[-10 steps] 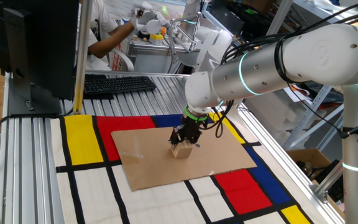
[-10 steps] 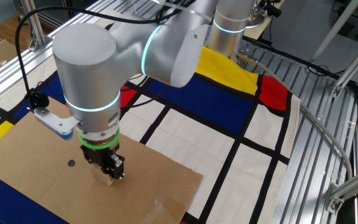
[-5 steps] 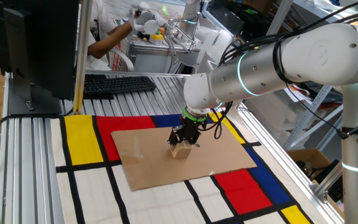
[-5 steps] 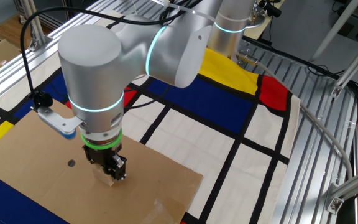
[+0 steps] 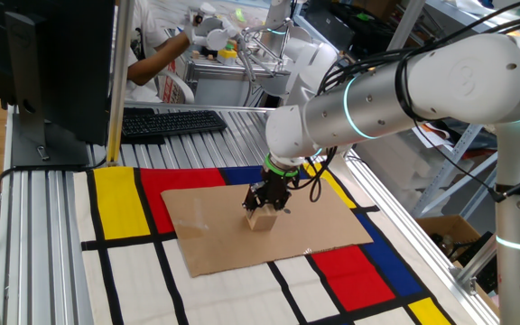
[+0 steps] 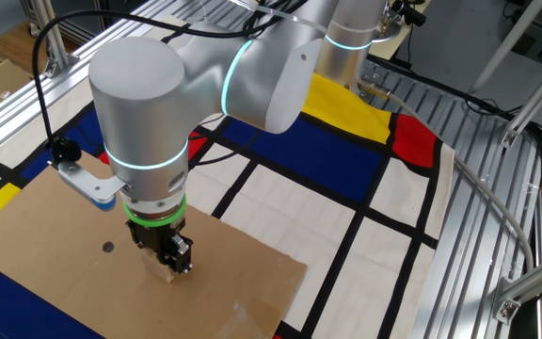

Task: Hold a small block with the gripper and sweep it from left to right on the table

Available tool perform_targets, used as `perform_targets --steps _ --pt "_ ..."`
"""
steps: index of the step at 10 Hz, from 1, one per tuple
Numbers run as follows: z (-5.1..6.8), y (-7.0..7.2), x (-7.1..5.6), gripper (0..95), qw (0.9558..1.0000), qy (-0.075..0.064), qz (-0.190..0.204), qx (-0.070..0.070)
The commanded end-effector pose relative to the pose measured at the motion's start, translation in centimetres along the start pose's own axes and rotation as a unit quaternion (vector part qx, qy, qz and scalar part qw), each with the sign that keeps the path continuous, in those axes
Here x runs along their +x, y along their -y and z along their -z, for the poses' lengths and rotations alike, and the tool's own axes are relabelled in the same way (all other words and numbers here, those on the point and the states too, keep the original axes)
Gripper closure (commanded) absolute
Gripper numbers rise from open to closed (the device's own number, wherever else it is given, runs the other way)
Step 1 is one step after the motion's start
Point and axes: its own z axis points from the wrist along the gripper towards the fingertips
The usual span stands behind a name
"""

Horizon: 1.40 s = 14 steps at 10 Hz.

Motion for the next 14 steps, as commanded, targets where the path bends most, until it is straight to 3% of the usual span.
perform_targets --steps 1,6,7,14 --pt "-0.05 0.01 -0.03 95.0 1.0000 0.002 -0.001 -0.002" --pt "-0.12 -0.29 0.09 95.0 0.9999 0.001 -0.009 -0.006" --pt "-0.04 -0.45 0.16 95.0 0.9999 0.003 -0.010 0.004" --pt "0.19 -0.67 0.40 95.0 0.9998 0.003 -0.020 0.000"
